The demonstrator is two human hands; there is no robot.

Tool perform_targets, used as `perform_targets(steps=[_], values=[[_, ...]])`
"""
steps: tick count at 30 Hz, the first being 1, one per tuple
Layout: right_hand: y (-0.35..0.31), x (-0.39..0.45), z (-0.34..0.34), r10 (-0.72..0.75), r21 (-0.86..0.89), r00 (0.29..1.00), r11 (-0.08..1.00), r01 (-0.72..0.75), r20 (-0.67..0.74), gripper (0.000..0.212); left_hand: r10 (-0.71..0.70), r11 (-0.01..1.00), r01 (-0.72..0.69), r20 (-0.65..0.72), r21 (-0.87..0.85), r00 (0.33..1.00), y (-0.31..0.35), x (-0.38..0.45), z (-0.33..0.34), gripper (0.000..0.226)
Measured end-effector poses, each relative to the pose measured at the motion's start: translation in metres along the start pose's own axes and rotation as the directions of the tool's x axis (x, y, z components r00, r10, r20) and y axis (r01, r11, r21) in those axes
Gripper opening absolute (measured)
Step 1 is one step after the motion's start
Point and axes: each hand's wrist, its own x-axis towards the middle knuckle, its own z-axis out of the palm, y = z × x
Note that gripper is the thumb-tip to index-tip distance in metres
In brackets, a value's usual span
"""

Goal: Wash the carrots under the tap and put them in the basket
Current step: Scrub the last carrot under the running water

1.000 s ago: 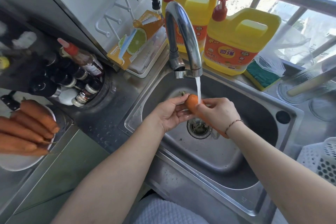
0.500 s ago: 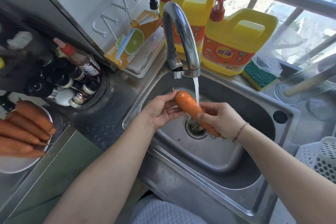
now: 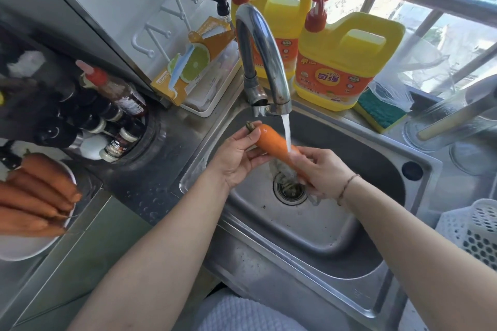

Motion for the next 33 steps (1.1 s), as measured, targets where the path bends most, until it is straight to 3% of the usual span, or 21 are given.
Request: perform_targets(steps=[2, 4, 7, 9, 13, 19, 27, 33], values=[[0.0, 0.001, -0.005, 0.08, 0.055, 0.985, 0.994, -0.089, 0.15, 0.044, 0.022, 1.0, -0.021, 0.045, -0.019, 0.999, 0.002, -0.003, -0.003, 0.021], [0.003, 0.002, -0.007, 0.064, 0.119, 0.976, 0.989, -0.09, 0.206, 0.045, 0.024, 1.0, -0.023, 0.064, -0.007, 0.998, 0.005, -0.004, -0.005, 0.027], [0.012, -0.002, -0.001, -0.101, 0.074, 0.993, 0.992, 0.106, -0.067, 0.032, 0.017, 0.998, -0.014, -0.046, 0.066, 0.999, 0.005, 0.0, -0.002, 0.018], [0.018, -0.002, 0.006, -0.218, -0.068, 0.938, 0.976, 0.207, -0.269, 0.028, 0.005, 0.994, 0.012, -0.152, 0.112, 0.988, -0.001, 0.002, 0.003, 0.011], [0.01, 0.0, 0.015, -0.2, -0.102, 0.88, 0.98, 0.173, -0.432, 0.018, -0.005, 0.996, 0.023, -0.205, 0.086, 0.979, -0.013, 0.002, 0.013, 0.009], [-0.011, 0.003, 0.016, -0.117, -0.206, 0.865, 0.978, 0.016, -0.487, 0.023, 0.018, 0.997, -0.002, -0.217, 0.075, 0.976, -0.018, -0.001, 0.017, 0.014], [-0.013, 0.005, 0.016, -0.165, -0.251, 0.88, 0.966, 0.054, -0.445, 0.015, 0.025, 0.997, -0.011, -0.199, 0.071, 0.98, -0.015, -0.001, 0.011, 0.01], [-0.005, 0.002, 0.016, -0.127, -0.085, 0.923, 0.991, 0.103, -0.364, 0.005, 0.0, 0.996, 0.014, -0.153, 0.09, 0.988, -0.015, -0.004, 0.008, 0.012]])
